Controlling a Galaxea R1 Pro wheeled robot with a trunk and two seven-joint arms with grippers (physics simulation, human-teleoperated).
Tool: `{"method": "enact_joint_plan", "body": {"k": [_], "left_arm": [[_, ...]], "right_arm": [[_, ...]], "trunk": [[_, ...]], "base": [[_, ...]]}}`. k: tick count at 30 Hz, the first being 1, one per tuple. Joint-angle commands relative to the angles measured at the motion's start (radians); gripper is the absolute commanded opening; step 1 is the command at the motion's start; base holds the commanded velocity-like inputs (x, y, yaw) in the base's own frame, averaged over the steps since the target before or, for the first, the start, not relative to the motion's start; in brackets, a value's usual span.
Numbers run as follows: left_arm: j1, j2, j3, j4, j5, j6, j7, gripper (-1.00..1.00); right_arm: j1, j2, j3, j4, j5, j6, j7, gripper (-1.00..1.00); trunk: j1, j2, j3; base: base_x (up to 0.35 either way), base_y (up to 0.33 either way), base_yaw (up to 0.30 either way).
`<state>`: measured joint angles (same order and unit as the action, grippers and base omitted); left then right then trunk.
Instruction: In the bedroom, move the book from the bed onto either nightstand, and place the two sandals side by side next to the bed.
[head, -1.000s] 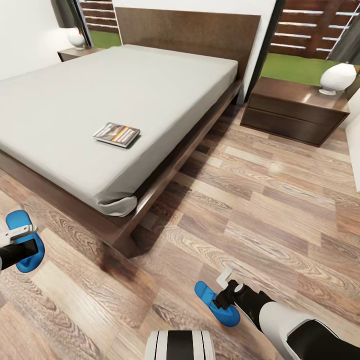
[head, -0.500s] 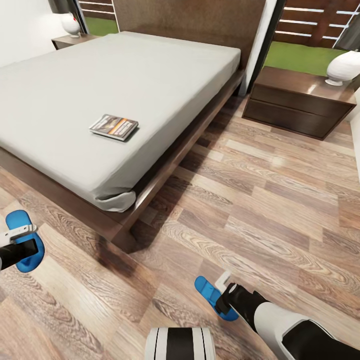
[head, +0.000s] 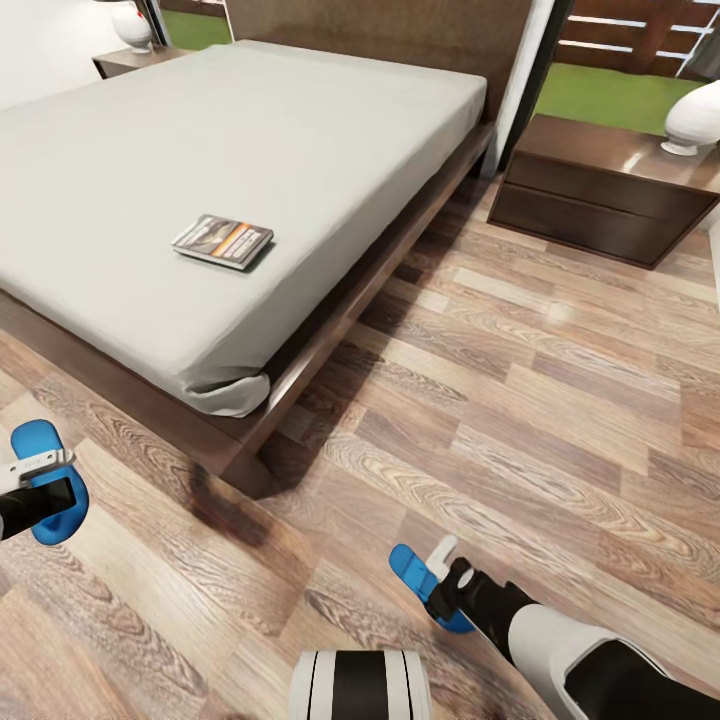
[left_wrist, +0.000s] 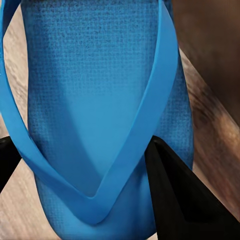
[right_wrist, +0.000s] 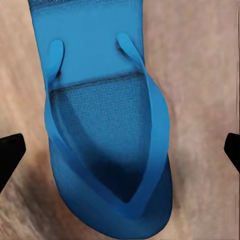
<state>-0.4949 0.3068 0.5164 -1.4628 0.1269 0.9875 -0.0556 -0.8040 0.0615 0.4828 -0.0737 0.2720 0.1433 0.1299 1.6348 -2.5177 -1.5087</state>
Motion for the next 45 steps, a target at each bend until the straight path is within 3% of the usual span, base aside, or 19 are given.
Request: {"method": "enact_joint_plan", "body": {"k": [1, 7, 10, 16, 35, 45], "left_arm": [[-0.001, 0.000, 0.002, -0.001, 0.000, 0.005, -0.006, -1.00], [-0.001, 0.000, 0.002, -0.001, 0.000, 0.005, -0.006, -1.00], [-0.001, 0.000, 0.002, -0.001, 0.000, 0.005, -0.006, -1.00], [-0.001, 0.000, 0.002, -0.001, 0.000, 0.005, -0.006, -1.00], [-0.001, 0.000, 0.002, -0.001, 0.000, 0.005, -0.006, -1.00], [-0.001, 0.001, 0.002, -0.001, 0.000, 0.005, -0.006, -1.00]], "right_arm": [[0.000, 0.000, 0.010, -0.002, 0.010, -0.003, -0.002, 1.00], [0.001, 0.000, 0.040, -0.002, 0.010, -0.031, -0.054, 1.00], [0.002, -0.001, 0.043, -0.001, 0.010, -0.042, -0.060, 1.00], [0.006, -0.004, 0.047, -0.001, 0.010, -0.101, -0.062, 1.00], [0.008, -0.001, 0.045, -0.002, 0.007, -0.219, -0.015, 1.00], [0.008, -0.001, 0.041, -0.001, -0.004, -0.230, 0.016, 1.00]], "trunk": [[0.000, 0.000, -0.001], [0.000, 0.000, -0.004], [0.002, -0.001, -0.016], [0.002, -0.001, -0.016], [0.002, -0.001, -0.016], [0.002, -0.001, -0.016]], "base": [[0.000, 0.000, 0.000], [0.000, 0.000, 0.000], [0.000, 0.000, 0.000], [0.000, 0.000, 0.000], [0.000, 0.000, 0.000], [0.000, 0.000, 0.000]]}}
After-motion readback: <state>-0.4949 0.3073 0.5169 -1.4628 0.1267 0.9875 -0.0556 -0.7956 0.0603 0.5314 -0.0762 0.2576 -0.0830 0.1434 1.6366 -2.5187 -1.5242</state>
